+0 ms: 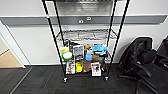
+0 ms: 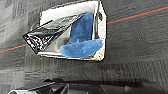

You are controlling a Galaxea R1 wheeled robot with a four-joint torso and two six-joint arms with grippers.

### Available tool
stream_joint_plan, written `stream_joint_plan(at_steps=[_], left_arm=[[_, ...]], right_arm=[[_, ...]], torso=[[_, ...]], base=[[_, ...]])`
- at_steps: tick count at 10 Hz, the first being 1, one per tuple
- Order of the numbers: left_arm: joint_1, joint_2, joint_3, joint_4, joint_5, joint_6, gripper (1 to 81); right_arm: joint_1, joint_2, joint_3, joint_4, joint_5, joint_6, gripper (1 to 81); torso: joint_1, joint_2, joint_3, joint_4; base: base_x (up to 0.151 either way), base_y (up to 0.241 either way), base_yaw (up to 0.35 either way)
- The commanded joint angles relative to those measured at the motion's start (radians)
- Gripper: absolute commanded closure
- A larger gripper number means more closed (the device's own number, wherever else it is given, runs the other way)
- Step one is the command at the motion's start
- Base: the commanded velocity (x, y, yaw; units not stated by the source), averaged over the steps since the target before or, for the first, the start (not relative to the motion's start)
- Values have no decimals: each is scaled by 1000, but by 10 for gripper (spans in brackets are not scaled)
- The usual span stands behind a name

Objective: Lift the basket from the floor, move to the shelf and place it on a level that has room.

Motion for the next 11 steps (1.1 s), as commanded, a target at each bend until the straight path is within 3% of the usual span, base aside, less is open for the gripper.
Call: stream_joint_plan(at_steps=[1,5,7,9,11], left_arm=[[-100,-34,4,3,88,-2,10],[-103,-91,8,11,140,10,10],[-109,-93,8,8,139,10,10],[-124,-84,4,1,139,10,10],[-155,-74,4,0,140,7,10]], right_arm=[[86,-47,57,15,-91,6,10],[105,-42,34,2,-139,5,10],[118,-39,22,7,-142,6,10],[147,-28,20,9,-165,5,10],[186,-8,20,12,-191,5,10]], torso=[[64,-99,0,0],[148,-234,0,0],[192,-303,-93,0],[224,-355,-111,0],[262,-414,-166,0]], base=[[0,0,0],[0,0,0],[0,0,0],[0,0,0],[0,0,0]])
